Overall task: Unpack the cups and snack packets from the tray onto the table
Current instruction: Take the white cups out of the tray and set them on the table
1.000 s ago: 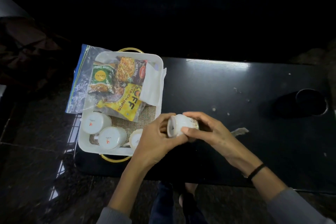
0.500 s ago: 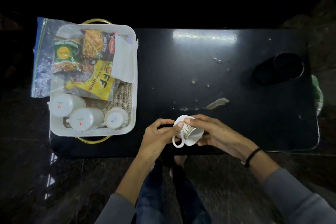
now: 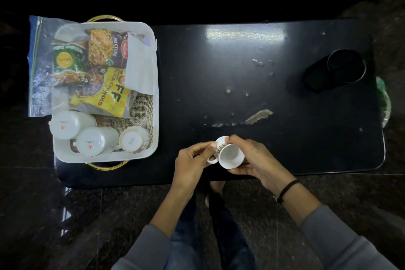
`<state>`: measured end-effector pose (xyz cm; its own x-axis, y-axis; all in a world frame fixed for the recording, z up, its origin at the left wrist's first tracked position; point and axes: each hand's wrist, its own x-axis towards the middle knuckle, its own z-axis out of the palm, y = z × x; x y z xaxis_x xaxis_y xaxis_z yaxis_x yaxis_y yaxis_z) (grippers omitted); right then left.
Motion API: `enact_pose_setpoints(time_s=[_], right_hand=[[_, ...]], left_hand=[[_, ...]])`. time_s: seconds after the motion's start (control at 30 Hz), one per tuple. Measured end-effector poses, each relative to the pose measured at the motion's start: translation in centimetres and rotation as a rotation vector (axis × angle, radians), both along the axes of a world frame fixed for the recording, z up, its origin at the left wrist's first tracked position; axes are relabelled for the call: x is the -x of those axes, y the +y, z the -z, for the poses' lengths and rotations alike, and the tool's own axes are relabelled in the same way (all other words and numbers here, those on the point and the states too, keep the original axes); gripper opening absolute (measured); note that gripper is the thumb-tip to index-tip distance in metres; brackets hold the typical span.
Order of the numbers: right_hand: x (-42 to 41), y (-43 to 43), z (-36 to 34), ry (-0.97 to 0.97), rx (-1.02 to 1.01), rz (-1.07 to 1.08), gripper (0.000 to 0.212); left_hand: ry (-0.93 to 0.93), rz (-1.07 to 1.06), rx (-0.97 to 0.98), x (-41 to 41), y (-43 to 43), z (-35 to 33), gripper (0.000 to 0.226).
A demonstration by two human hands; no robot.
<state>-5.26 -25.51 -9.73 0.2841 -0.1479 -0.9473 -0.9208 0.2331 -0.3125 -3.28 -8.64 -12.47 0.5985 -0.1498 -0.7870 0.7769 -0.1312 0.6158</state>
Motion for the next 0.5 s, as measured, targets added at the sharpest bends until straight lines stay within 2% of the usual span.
enact_pose_setpoints(time_s=[0.3, 0.5], right_hand=[[-0.4, 0.2, -0.3, 0.041, 0.062, -0.112, 0.063], [-0.9, -0.3, -0.1, 0.038, 0.245, -0.265, 0.060]], left_hand=[[0.009, 0.054, -0.036, -1.0, -0.1, 1.0, 0.016], [-0.015, 0.056, -0.050, -1.1, -0.4, 1.4, 0.015]])
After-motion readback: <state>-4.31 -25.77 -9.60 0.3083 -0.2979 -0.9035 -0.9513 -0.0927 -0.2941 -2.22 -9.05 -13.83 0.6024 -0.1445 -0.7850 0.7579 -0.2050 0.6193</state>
